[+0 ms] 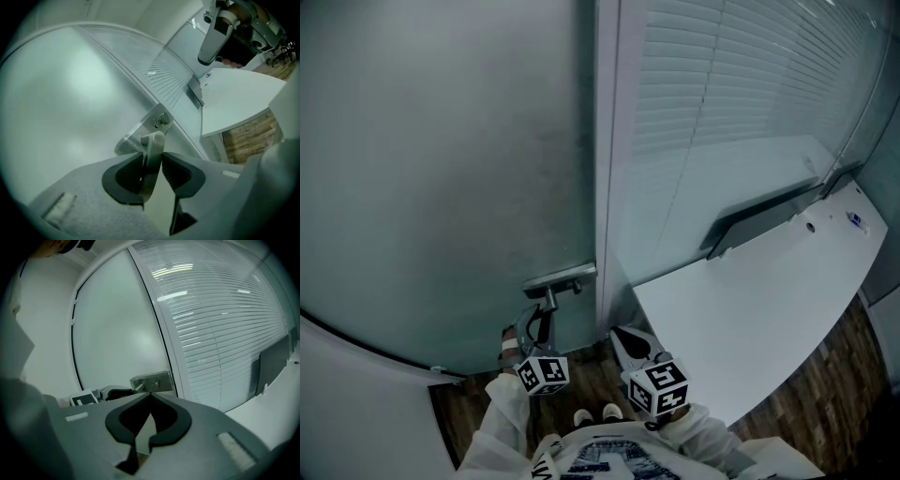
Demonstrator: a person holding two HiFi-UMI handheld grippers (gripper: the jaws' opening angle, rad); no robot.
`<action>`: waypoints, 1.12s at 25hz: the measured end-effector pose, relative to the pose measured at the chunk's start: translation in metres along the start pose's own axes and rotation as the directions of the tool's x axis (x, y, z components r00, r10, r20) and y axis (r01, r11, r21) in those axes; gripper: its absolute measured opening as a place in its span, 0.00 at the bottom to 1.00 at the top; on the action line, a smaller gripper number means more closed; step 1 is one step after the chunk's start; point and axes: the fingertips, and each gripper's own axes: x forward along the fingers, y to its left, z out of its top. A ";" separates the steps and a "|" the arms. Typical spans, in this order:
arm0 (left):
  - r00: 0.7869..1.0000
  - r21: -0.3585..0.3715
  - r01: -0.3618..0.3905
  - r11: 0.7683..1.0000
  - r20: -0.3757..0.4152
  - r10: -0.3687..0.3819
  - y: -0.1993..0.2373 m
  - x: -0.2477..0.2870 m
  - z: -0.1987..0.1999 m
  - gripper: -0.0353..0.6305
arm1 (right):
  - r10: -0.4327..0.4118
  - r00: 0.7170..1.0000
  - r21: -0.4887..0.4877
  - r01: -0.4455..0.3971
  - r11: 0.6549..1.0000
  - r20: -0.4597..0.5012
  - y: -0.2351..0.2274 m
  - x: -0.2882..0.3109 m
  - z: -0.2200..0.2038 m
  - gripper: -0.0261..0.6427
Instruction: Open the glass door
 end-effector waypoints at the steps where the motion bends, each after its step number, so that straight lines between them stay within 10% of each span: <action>1: 1.000 0.000 0.004 1.000 -0.005 -0.004 -0.001 -0.002 0.000 0.25 | 0.002 1.000 0.000 -0.002 1.000 0.000 0.001 0.000 0.000 0.05; 28: 0.981 0.176 0.045 0.983 -0.192 -0.010 -0.031 -0.066 0.004 0.30 | 0.058 0.998 0.040 -0.057 0.998 -0.020 -0.006 -0.022 -0.031 0.05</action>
